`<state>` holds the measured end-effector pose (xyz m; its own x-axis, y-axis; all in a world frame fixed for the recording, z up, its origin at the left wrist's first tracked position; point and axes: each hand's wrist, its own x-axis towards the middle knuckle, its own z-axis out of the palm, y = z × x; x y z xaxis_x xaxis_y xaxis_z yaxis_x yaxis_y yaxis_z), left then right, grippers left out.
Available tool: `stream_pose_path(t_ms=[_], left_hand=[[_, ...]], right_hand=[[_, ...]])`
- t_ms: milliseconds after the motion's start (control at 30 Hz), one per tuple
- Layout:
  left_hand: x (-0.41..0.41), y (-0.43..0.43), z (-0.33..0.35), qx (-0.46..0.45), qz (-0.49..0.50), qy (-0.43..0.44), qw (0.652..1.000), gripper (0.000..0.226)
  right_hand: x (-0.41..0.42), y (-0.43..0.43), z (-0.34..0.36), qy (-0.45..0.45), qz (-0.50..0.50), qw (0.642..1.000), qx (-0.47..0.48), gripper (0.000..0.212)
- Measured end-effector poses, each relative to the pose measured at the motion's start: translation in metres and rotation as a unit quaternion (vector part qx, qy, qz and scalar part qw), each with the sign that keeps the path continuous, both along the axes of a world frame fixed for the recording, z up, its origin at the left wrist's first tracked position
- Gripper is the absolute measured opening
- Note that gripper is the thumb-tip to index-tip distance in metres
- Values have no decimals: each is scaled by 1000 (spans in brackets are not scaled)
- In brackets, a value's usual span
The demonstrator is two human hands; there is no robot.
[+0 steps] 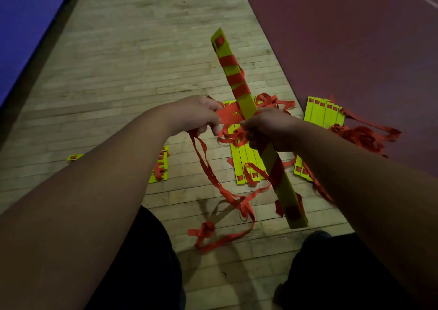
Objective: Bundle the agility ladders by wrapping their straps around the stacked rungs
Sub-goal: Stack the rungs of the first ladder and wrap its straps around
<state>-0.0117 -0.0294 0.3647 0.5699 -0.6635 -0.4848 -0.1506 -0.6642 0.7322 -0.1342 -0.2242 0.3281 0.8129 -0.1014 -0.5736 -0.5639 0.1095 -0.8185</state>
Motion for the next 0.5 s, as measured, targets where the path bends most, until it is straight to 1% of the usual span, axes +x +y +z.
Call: stream_pose_path(t_ms=[67,167,300,433,500], left_hand=[[0,0,0,17,4,1,1000,35],[2,-1,-2,23,21,4,1000,36],[6,-1,-4,1,52,7,999,21],[4,-1,-4,-10,56,5,998,19],[1,-1,-3,-12,55,2,998,18]], right_hand=[[2,1,0,15,-23,1000,15,9],[2,4,3,16,-35,999,25,10],[3,0,1,4,-20,1000,1,34],[2,-1,-2,-4,13,999,-29,33],[4,1,-1,-6,13,1000,-14,37]])
